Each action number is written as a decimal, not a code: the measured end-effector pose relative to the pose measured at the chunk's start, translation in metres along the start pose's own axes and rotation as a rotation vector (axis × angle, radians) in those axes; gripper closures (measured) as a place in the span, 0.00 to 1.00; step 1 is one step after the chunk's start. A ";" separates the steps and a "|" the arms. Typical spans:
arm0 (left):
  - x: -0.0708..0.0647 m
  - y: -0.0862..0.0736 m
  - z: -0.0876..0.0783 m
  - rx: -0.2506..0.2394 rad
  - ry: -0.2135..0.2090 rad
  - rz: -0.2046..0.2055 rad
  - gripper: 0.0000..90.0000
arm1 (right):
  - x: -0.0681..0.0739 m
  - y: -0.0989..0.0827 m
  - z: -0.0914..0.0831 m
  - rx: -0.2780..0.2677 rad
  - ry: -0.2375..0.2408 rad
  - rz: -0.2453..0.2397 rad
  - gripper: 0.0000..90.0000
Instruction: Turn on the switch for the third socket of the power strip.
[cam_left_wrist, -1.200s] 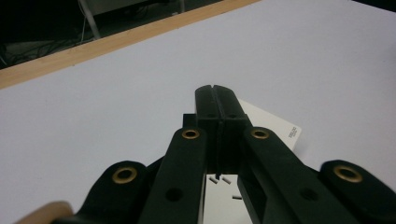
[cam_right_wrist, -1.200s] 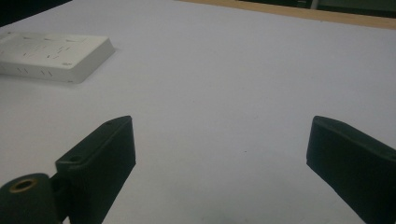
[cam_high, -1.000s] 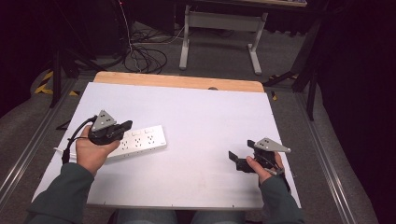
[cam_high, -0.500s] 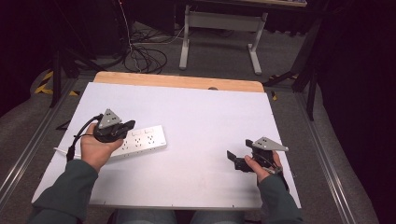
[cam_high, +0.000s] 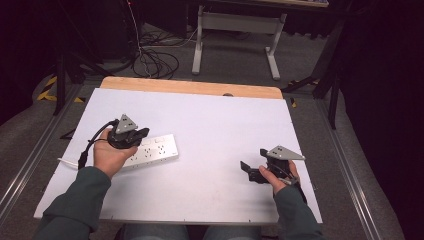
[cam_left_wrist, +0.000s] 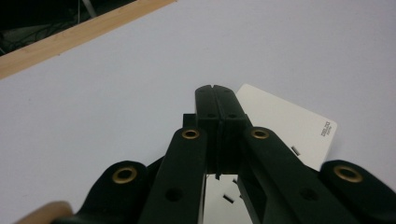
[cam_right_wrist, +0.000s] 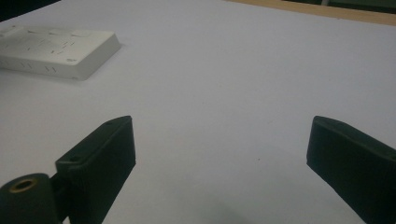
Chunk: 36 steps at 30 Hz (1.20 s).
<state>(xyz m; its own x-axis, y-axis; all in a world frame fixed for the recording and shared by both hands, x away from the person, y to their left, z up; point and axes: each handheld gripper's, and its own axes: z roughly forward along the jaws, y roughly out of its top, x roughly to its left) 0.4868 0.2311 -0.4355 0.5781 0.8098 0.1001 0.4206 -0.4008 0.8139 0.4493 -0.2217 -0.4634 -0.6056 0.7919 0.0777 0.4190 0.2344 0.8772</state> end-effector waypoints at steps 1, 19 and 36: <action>-0.001 0.001 0.002 0.009 0.003 0.010 1.00 | 0.000 0.000 0.000 0.000 0.000 0.000 0.10; -0.007 0.008 0.039 0.143 -0.037 0.076 1.00 | 0.001 0.000 0.002 0.000 -0.003 0.002 0.10; -0.009 0.006 0.048 0.209 -0.045 0.113 1.00 | 0.001 0.000 0.003 0.001 0.001 -0.003 0.10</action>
<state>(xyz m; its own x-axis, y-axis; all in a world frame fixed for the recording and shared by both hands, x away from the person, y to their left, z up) 0.5175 0.2010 -0.4589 0.6584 0.7368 0.1541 0.4846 -0.5715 0.6622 0.4504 -0.2189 -0.4643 -0.6077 0.7906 0.0752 0.4176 0.2376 0.8770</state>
